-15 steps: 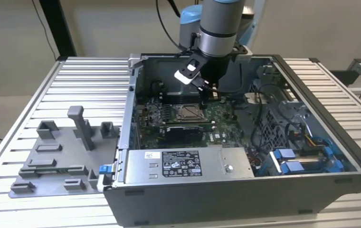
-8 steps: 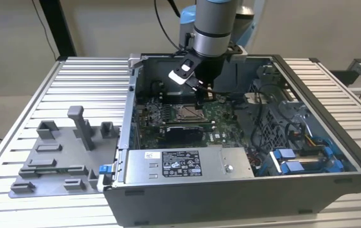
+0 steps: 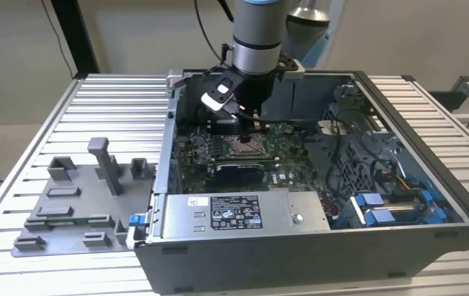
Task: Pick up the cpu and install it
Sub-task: 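Install the second cpu locking lever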
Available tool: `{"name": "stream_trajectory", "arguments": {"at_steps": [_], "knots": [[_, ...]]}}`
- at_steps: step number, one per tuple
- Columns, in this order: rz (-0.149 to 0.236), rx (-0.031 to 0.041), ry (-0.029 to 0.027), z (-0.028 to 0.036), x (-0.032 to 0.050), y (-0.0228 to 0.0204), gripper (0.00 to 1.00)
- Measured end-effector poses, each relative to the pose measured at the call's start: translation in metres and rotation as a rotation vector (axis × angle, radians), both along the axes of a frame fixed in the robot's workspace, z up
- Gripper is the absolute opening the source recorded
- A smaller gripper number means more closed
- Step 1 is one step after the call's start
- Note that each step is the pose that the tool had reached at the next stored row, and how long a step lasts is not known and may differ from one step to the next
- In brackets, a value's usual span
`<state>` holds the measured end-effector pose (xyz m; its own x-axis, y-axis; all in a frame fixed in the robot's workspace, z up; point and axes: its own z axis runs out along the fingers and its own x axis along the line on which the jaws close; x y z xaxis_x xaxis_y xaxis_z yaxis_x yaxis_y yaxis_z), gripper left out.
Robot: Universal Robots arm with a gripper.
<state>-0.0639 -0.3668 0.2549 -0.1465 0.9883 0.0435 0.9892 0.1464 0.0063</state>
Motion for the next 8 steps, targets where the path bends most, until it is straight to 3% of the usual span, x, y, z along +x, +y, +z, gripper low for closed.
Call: {"name": "stream_trajectory", "arguments": {"at_steps": [8], "knots": [[-0.001,0.0030,-0.0011,-0.0075,-0.0051,0.0025,0.00]]}}
